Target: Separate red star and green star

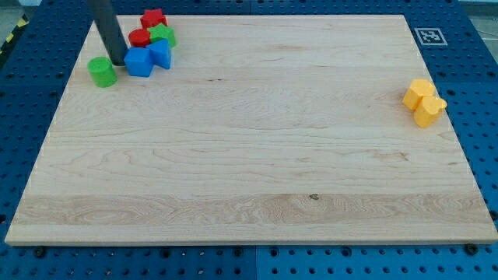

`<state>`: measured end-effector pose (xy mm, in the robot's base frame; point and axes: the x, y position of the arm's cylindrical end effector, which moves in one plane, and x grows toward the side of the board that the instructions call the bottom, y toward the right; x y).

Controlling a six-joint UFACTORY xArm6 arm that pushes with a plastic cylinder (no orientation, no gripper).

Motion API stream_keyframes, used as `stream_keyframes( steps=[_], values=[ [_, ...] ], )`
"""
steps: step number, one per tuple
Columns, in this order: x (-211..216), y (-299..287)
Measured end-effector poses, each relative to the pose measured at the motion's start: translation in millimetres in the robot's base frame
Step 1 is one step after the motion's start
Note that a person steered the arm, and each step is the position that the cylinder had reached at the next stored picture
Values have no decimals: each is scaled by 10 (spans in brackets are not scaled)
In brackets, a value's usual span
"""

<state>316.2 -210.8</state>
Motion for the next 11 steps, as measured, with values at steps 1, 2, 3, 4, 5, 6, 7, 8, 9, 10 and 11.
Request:
stream_keyframes(
  steps=[1,2,3,4,5,6,7,8,9,10,11],
  values=[
    [0,55],
    [49,55],
    [174,40],
    [-215,-268],
    [-669,-512],
    [-1232,-333],
    [-1170,31],
    [-900,306],
    [-734,396],
    [-592,556],
    [-334,623]
  ],
)
